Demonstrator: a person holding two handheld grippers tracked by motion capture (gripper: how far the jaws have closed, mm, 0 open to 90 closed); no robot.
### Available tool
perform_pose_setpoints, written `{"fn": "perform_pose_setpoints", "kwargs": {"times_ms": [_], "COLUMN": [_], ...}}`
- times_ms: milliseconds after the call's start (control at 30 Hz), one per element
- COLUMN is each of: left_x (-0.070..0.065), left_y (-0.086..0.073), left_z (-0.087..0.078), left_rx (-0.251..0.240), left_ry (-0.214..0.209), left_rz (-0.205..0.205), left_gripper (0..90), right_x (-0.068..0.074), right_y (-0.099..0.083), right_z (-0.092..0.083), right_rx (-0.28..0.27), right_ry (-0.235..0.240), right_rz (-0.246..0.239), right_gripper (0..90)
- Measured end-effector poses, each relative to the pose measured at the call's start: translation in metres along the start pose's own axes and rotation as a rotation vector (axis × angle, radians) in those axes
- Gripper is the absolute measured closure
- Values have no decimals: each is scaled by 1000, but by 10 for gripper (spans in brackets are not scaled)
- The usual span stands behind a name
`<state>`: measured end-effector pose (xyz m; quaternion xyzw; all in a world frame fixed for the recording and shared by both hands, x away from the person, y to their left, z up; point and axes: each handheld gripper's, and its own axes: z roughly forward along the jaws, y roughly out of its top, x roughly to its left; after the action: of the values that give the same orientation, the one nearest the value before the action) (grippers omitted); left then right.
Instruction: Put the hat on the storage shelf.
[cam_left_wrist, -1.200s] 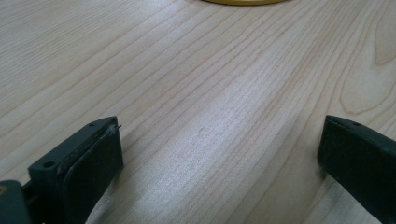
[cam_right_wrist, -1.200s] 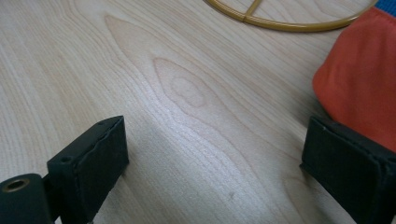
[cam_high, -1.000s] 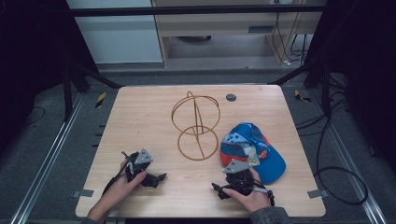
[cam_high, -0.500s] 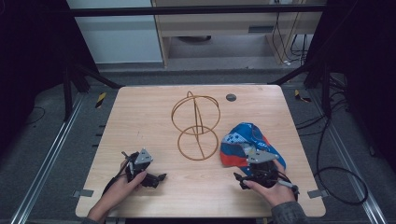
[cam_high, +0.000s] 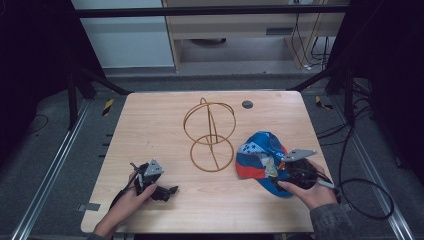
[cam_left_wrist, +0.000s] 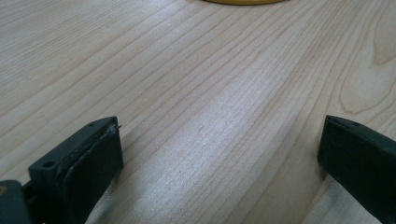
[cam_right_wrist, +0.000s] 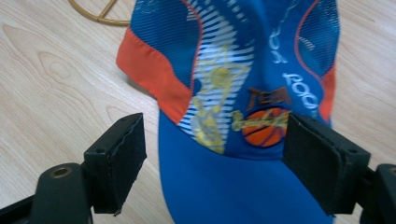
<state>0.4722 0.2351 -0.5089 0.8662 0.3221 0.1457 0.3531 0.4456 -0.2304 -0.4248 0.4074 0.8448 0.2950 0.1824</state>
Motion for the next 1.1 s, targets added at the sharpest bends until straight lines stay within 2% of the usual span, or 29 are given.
{"fn": "perform_pose_setpoints", "kwargs": {"times_ms": [233, 300, 433, 533, 667, 767, 967, 1100], "left_x": [0, 0, 0, 0, 0, 0, 0, 0], "left_y": [0, 0, 0, 0, 0, 0, 0, 0], "left_z": [0, 0, 0, 0, 0, 0, 0, 0], "left_rx": [0, 0, 1, 1, 1, 0, 0, 0], "left_ry": [0, -1, 0, -1, 0, -1, -2, -2], "left_rz": [0, -2, -1, -2, 0, 0, 1, 1], "left_gripper": [0, 0, 0, 0, 0, 0, 0, 0], "right_x": [-21, -28, -34, -37, -38, -37, -39, -43], "right_y": [21, 28, 39, 48, 56, 60, 67, 63], "right_z": [-8, -8, -7, -3, 5, 11, 28, 37], "right_rx": [62, 81, 96, 114, 140, 152, 171, 180], "right_ry": [10, 26, 40, 64, 98, 101, 102, 106], "right_rz": [10, 18, 20, 22, 33, 37, 26, 57], "right_gripper": [247, 267, 292, 282, 223, 205, 263, 328]}}
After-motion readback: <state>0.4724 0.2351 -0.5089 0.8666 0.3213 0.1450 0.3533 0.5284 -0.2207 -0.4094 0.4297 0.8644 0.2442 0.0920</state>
